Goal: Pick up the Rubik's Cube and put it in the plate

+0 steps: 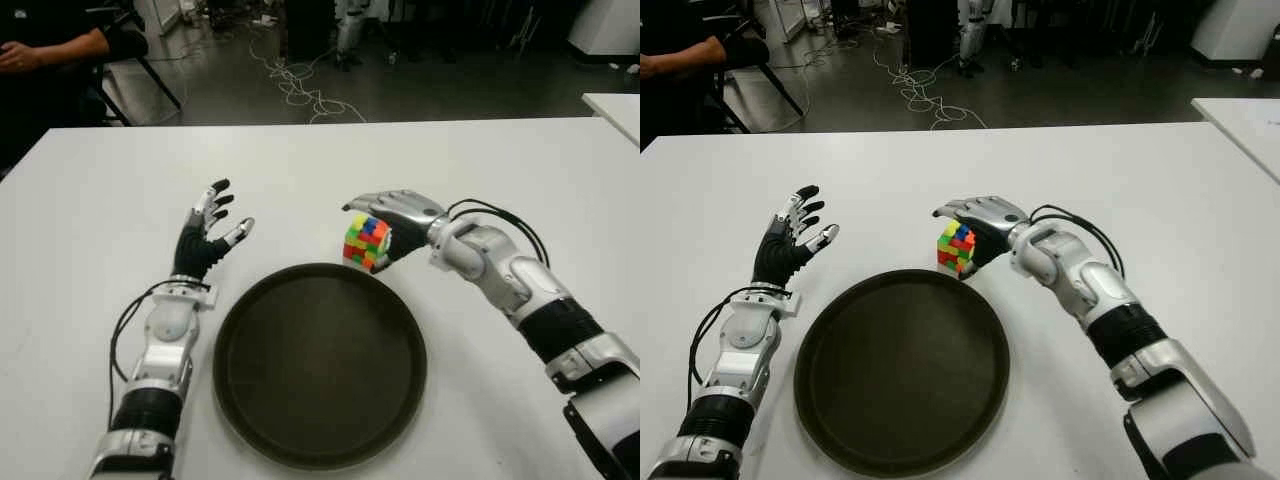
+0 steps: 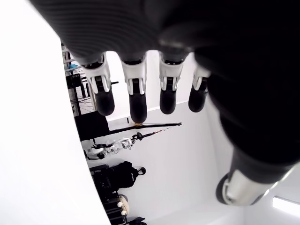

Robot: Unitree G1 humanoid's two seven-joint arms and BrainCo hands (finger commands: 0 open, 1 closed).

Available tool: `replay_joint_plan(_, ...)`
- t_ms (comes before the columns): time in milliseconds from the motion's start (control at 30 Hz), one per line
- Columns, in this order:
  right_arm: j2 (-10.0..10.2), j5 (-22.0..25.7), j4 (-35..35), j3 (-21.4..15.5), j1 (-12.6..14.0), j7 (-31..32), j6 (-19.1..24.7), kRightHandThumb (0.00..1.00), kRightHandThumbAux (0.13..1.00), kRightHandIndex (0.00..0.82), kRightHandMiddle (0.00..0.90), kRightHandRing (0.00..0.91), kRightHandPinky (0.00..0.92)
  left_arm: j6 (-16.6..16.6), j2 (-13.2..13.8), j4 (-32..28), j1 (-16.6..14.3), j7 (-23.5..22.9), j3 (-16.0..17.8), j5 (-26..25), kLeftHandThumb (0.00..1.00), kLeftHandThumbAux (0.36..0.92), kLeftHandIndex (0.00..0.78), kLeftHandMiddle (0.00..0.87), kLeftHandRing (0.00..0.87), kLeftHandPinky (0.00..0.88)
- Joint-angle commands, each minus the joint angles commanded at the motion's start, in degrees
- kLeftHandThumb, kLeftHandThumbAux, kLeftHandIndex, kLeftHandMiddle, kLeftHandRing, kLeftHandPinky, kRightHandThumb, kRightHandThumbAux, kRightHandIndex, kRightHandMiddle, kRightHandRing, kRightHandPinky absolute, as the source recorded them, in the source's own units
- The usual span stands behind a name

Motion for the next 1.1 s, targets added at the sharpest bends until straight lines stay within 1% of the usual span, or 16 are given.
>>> replay_joint_plan(233, 0.7, -1.0, 1.7, 0.8, -0.9, -2.5, -0.6, 0.000, 0.800, 0.123, 0.161, 0.190, 0.215, -0.2, 0.1, 0.8, -0.4, -0.3, 0.0, -0.2, 0.151, 0.653, 0.082, 0.102, 0.110, 0.141)
replay_joint_plan(467, 1.4, -2.6, 4.6, 2.0, -2.4, -4.7, -0.8, 0.000, 0.802, 0.120, 0.155, 0.177, 0.192, 0.1, 0.2, 1.0, -0.4, 0.2, 0.1, 0.1, 0.135, 0.654, 0.090, 0.107, 0.112, 0.131)
replay_joint_plan(667, 1.6, -3.0, 6.9, 2.7, -3.2, -7.1, -1.7, 0.000, 0.804, 0.131, 0.162, 0.186, 0.205, 0.2, 0.3, 1.3, -0.5, 0.4, 0.1, 0.2, 0.170, 0.667, 0.106, 0.125, 0.125, 0.139)
replay_joint_plan(733, 1.6, -3.2, 7.3, 2.8, -3.4, -7.6, -2.0, 0.000, 0.805, 0.131, 0.160, 0.184, 0.196, 0.3, 0.3, 1.4, -0.5, 0.2, 0.1, 0.1, 0.186, 0.669, 0.105, 0.126, 0.128, 0.143)
replay_joint_plan(867, 1.7, -3.1, 8.1, 3.0, -3.8, -7.9, -2.5, 0.000, 0.805, 0.129, 0.157, 0.180, 0.188, 0.4, 0.4, 1.5, -0.5, -0.3, 0.1, -0.2, 0.195, 0.662, 0.099, 0.121, 0.128, 0.155)
replay_joint_plan(1000, 1.9, -3.1, 9.1, 3.2, -4.3, -7.8, -2.8, 0.000, 0.804, 0.127, 0.161, 0.185, 0.198, -0.1, 0.4, 1.7, -0.6, -0.3, 0.1, -0.2, 0.180, 0.651, 0.100, 0.116, 0.127, 0.155)
replay_joint_plan(1100, 2.0, -3.3, 9.7, 3.5, -4.7, -8.0, -2.8, 0.000, 0.795, 0.122, 0.158, 0.186, 0.197, -0.4, 0.2, 1.7, -0.5, -0.3, 0.2, -0.3, 0.163, 0.653, 0.096, 0.110, 0.123, 0.150)
